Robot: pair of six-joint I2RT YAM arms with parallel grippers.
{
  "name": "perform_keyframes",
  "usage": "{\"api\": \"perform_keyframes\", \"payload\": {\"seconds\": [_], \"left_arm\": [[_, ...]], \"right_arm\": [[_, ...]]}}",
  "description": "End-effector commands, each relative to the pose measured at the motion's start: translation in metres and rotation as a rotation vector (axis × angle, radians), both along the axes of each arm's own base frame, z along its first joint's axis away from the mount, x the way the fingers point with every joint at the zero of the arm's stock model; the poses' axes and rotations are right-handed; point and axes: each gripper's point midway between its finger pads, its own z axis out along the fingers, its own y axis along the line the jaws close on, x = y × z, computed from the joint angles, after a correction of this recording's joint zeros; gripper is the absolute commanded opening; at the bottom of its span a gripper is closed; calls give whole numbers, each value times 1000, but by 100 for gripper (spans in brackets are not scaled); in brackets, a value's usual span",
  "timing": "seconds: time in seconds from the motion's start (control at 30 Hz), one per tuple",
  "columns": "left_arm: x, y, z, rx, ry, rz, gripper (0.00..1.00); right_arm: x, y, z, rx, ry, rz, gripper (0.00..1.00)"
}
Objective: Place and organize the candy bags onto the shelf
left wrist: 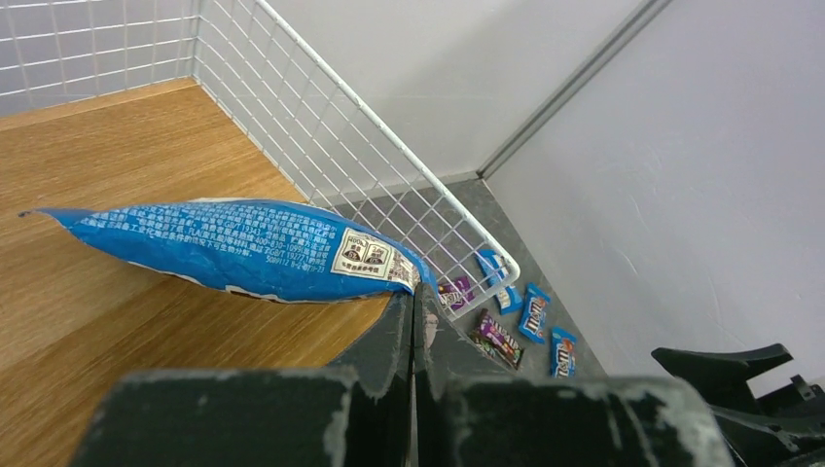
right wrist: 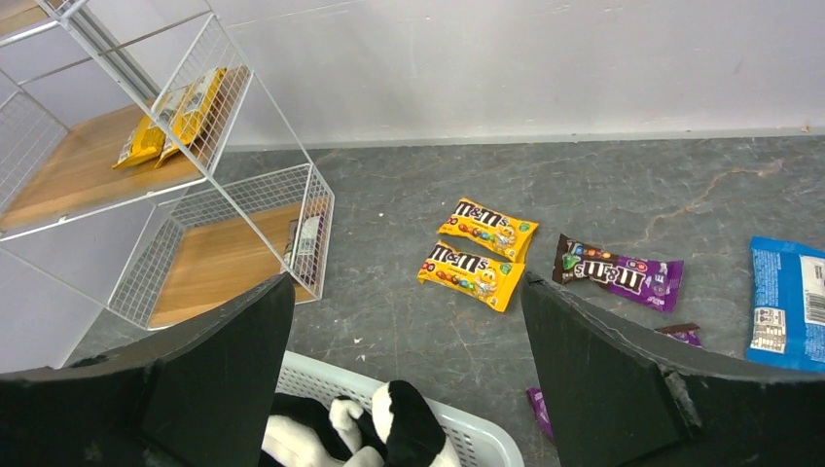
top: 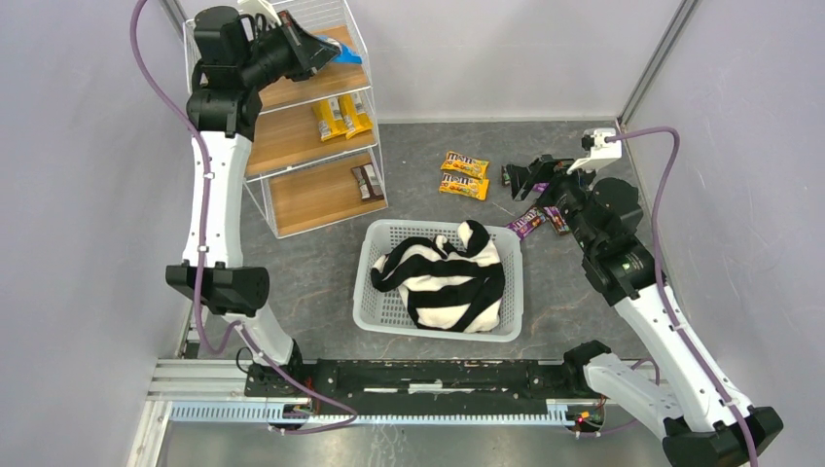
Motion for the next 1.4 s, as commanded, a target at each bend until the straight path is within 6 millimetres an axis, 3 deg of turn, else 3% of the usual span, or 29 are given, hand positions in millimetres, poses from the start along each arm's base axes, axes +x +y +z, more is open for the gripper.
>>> {"api": "perform_keyframes", "payload": {"seconds": [0.0,0.2,0.47,0.57,0.7,0.97,1.13,1.37], "left_arm": [[3,-6,8,-65,-12,-78,2],[17,-2,-15,-69,55,-63,2],[21,4,-33,-84,131,-52,4],[22,11,-42,-95,174,-31,14],[20,17,-48,-84,199,3,38],[6,34,-43,-10,181,96,73],[-7,48,-42,56,171,166,83],[-19,59,-37,99,150,223,86]], "right_arm": [[3,0,-1,-11,-12,-7,94],[4,-1,-6,-22,1,-13,94],[4,-2,-8,-28,8,-18,94],[5,-4,-13,-37,18,-26,94],[7,-7,-19,-53,30,-46,94],[18,-19,-41,-127,80,-122,95],[35,-32,-63,-212,152,-203,96],[59,-49,-94,-277,255,-255,96]]}}
